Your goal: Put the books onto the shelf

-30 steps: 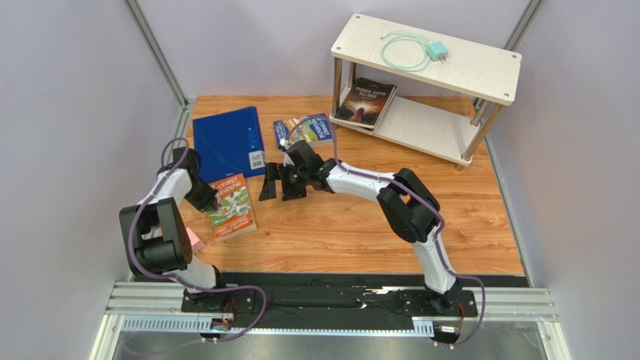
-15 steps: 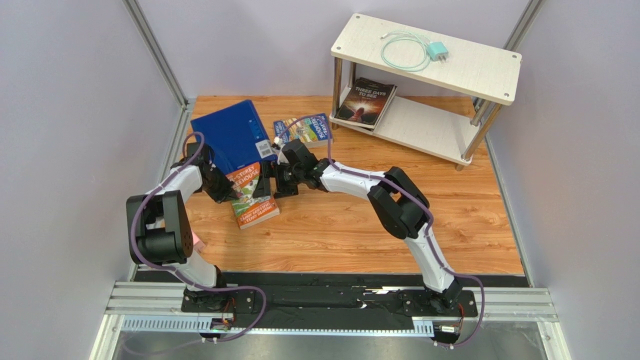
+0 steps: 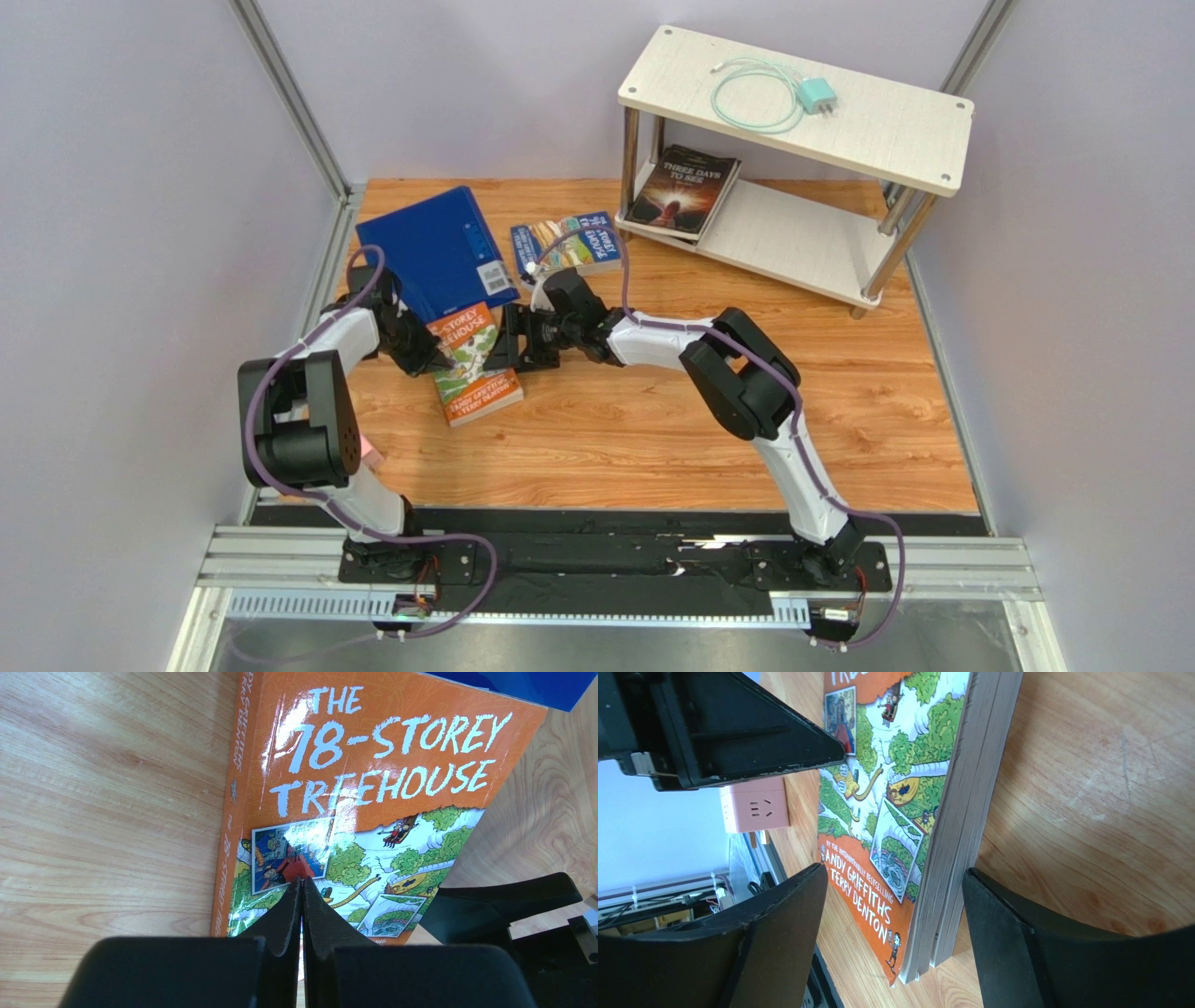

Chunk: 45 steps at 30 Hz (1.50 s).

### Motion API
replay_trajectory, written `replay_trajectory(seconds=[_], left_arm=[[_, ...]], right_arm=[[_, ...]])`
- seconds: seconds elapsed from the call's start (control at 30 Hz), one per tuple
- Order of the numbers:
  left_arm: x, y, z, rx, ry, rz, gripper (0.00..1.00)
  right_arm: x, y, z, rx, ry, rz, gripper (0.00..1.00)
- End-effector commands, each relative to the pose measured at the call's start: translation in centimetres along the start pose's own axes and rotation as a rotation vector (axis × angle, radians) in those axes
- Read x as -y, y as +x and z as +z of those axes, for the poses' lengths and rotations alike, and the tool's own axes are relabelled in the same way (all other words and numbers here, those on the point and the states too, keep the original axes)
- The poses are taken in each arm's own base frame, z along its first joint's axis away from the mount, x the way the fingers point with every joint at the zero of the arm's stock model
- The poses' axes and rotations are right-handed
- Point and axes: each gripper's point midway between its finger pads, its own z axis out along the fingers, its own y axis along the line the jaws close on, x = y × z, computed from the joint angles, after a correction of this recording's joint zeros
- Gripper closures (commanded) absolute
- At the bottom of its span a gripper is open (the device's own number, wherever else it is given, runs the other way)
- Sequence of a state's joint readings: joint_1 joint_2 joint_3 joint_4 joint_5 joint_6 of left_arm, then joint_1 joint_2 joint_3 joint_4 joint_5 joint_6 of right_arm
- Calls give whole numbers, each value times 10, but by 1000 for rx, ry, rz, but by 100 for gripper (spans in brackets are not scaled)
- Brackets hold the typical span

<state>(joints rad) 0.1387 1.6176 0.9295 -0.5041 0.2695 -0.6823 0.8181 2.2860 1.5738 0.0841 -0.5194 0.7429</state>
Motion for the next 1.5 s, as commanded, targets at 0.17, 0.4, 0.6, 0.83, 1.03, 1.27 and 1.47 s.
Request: replay_trajectory(seconds=[0.17,0.4,0.6,0.83,1.03,1.27,1.47], left_arm=[[-6,24,19,-82,-45,60,100],[-6,25,19,-80,-52,68,100],[-4,26,19,-88,-39,89,100],[5,13,-12,35,3,200,60],[28,3,-73,238,118,287,6],[83,25,-122,314,489,381,0],[110,50,-117,243,775,393,0]], right_arm=[[-87,-23,-17,85,-295,-122,28],[-75,-19,-1,38,-265,-89,38],[-56,-16,8,17,-186,-51,83],[-33,-25,-6,51,-95,-20,100],[-26,-56,-57,142,-160,-5,100],[-51,-97,-144,254,-308,-35,100],[-90,-112,-189,289,-426,-60,100]])
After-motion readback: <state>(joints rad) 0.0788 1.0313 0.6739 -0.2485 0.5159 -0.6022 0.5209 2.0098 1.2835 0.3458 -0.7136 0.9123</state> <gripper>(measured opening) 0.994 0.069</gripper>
